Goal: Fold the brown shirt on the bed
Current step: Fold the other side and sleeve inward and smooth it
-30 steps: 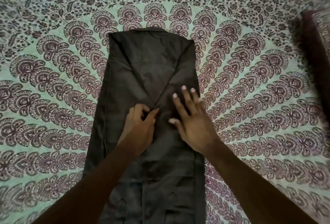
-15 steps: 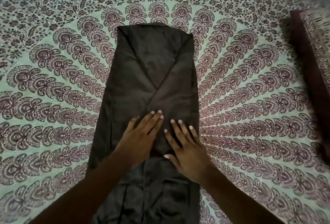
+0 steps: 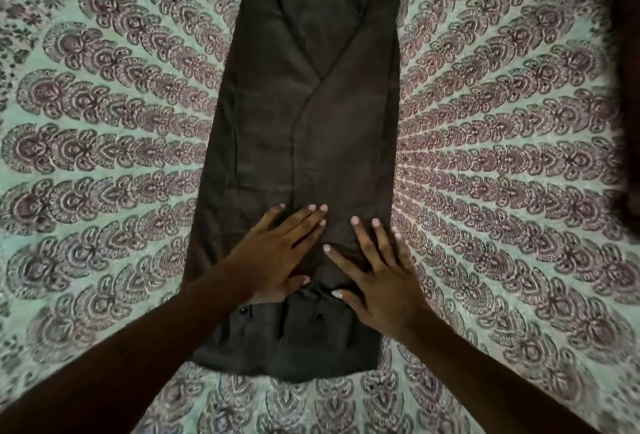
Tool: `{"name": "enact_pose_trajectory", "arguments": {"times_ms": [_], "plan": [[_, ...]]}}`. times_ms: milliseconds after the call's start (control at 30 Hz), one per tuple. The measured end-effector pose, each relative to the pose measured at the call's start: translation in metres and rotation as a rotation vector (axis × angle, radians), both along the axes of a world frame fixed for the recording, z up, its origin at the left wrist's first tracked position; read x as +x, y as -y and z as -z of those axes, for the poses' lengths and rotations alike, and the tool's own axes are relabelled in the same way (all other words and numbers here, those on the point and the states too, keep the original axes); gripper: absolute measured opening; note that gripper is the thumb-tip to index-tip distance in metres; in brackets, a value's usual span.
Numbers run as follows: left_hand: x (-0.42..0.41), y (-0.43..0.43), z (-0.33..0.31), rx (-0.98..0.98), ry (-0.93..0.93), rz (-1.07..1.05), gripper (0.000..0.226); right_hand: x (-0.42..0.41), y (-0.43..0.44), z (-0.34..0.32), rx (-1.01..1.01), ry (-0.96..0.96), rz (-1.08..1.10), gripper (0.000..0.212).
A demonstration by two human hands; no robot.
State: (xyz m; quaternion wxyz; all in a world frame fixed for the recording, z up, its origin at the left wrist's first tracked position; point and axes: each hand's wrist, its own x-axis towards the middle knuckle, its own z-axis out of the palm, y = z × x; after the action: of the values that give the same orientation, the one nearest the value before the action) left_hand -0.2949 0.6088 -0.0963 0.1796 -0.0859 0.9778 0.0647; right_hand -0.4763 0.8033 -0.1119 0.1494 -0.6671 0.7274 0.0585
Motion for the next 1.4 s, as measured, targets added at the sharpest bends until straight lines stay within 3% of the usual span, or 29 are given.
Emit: {"name": "enact_pose_trajectory", "arguments": {"times_ms": [100, 233, 367, 500, 733, 867, 1000, 1100, 1200, 1400], "plan": [[0.013, -0.015, 0.001, 0.011, -0.010, -0.039, 0.101, 0.005, -0.012, -0.001, -0.015, 0.008, -0.043, 0.070], [0.021, -0.020, 0.008, 0.038, -0.010, -0.090, 0.105, 0.012, -0.025, -0.006, 0.016, 0.047, 0.200, 0.068], [0.022, -0.019, 0.011, 0.045, -0.012, -0.091, 0.104, 0.032, -0.041, -0.006, 0.015, 0.040, 0.122, 0.066], [0.029, -0.018, 0.010, 0.018, -0.030, -0.097, 0.097, 0.033, -0.044, -0.011, 0.037, 0.067, 0.293, 0.064], [0.026, -0.026, 0.006, -0.006, 0.011, -0.113, 0.087, 0.028, -0.041, -0.014, 0.089, 0.062, 0.175, 0.064], [0.038, -0.012, -0.011, 0.017, -0.074, -0.045, 0.070, 0.016, -0.034, -0.020, 0.048, 0.094, 0.095, 0.061], [0.092, 0.014, -0.026, -0.004, -0.084, 0.042, 0.084, -0.002, -0.045, -0.030, 0.040, 0.009, -0.170, 0.114], [0.149, 0.037, -0.025, 0.047, 0.020, 0.015, 0.110, -0.008, -0.057, -0.032, 0.048, -0.045, -0.339, 0.122], [0.183, 0.051, -0.024, 0.062, 0.115, 0.020, 0.125, -0.008, -0.060, -0.026, 0.101, -0.019, -0.406, 0.116], [0.173, 0.067, -0.011, 0.039, 0.104, 0.147, 0.113, -0.003, -0.048, -0.018, 0.047, -0.009, -0.452, 0.090]]}}
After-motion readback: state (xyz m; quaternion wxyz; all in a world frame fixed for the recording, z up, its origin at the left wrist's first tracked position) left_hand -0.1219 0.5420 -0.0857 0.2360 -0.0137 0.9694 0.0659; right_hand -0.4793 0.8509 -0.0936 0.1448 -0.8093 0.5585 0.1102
